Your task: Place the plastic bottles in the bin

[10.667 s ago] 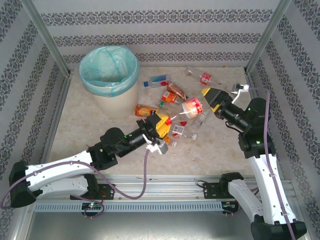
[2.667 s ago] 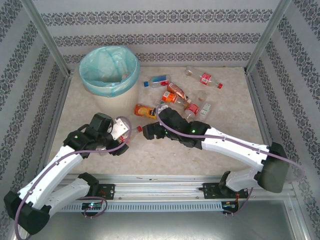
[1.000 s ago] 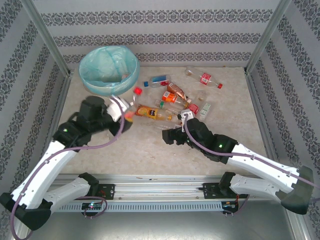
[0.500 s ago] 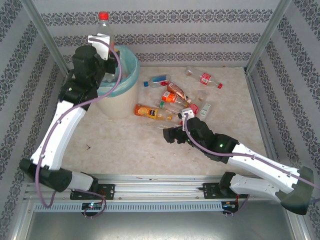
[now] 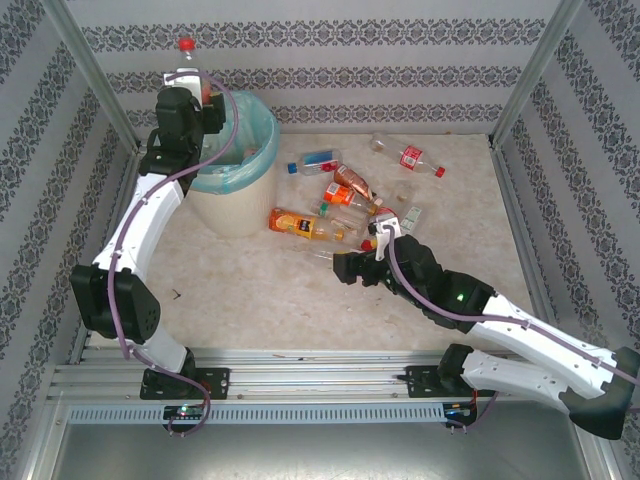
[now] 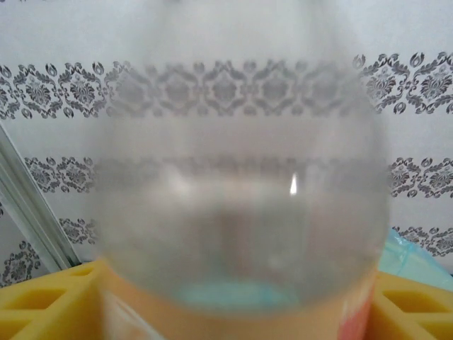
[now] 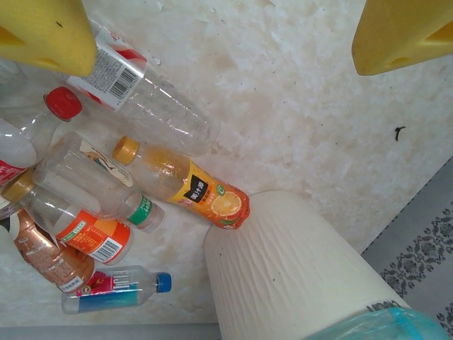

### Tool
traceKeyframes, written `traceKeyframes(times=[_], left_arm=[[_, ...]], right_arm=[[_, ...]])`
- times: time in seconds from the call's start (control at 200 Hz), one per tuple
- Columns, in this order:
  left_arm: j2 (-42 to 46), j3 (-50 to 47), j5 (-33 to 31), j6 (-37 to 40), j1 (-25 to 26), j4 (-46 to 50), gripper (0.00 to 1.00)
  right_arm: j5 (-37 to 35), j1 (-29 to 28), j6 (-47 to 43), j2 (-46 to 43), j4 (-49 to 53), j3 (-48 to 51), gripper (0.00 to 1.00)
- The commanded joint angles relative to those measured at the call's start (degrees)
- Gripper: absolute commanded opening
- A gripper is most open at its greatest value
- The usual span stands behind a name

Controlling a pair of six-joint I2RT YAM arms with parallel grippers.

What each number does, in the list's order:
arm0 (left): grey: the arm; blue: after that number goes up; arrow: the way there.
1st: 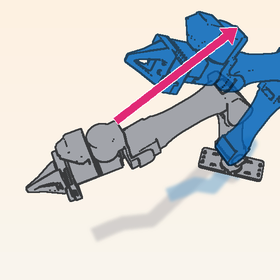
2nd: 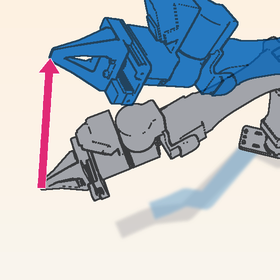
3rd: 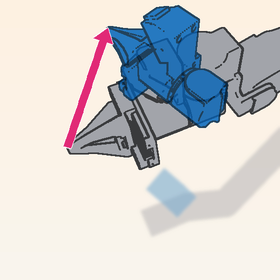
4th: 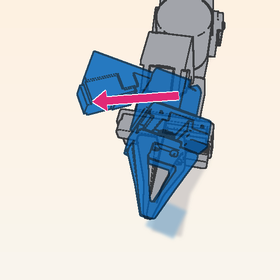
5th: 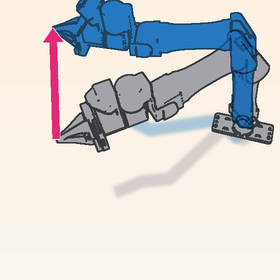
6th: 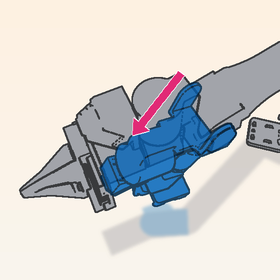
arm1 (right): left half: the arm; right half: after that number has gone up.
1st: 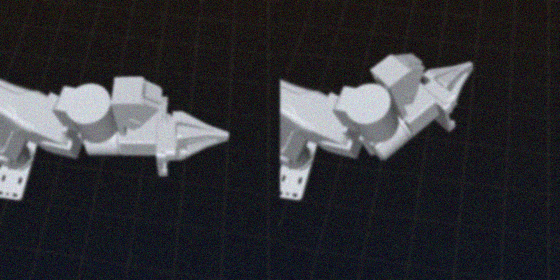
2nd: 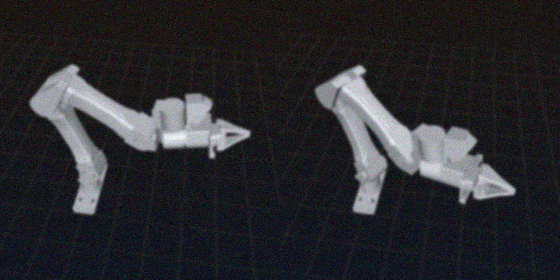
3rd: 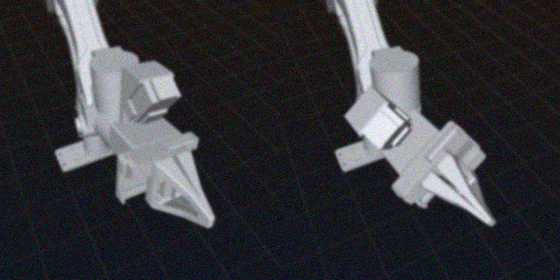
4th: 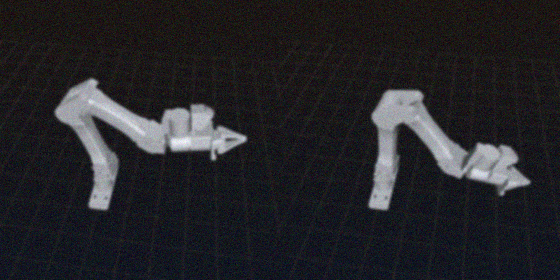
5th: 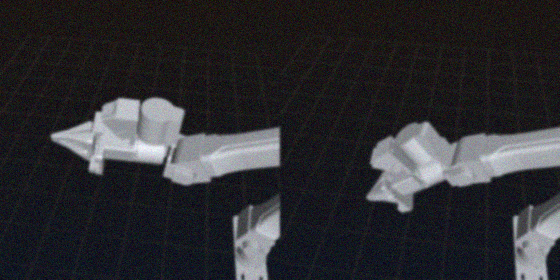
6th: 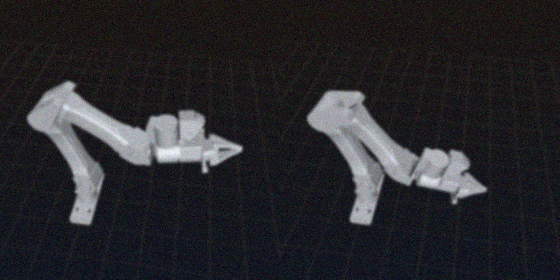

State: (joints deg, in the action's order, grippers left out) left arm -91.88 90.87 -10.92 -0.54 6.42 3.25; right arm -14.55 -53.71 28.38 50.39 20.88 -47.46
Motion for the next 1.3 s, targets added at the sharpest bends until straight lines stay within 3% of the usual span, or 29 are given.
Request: traceKeyframes(times=[0.0,0.405,0.565,0.674,0.794,0.979,1.094,1.294], left_arm=[[4.0,-1.1,-0.6,-0.2,0.0,-5.5,0.76],[9.2,-5.2,-1.0,0.2,-0.3,-6.7,0.75],[10.3,-4.8,1.5,0.4,-0.3,-3.8,0.73],[12.3,-5.1,6.7,3.8,0.9,-1.7,0.70],[15.4,-7.0,8.1,17.4,9.5,0.5,0.70],[15.8,-7.8,10.6,38.0,28.4,16.0,0.73],[12.3,-8.0,17.2,43.1,36.3,26.9,0.78],[1.4,-9.8,12.8,42.6,46.6,26.2,0.79]], right_arm=[[-0.9,0.4,0.8,0.1,0.1,1.0,0.93],[0.2,0.5,0.1,3.2,-0.2,-1.3,0.93],[0.3,0.5,-0.4,3.4,0.2,-1.8,0.93],[-0.3,0.5,-3.3,3.6,2.3,-3.2,0.93],[-1.5,2.8,-6.0,4.5,8.6,-6.1,0.93],[4.0,15.1,-4.8,-1.5,10.2,-5.2,0.89],[2.3,21.2,-6.9,-6.3,14.3,-5.7,0.87],[-6.0,23.9,-9.2,-15.9,25.0,-6.6,0.88]])
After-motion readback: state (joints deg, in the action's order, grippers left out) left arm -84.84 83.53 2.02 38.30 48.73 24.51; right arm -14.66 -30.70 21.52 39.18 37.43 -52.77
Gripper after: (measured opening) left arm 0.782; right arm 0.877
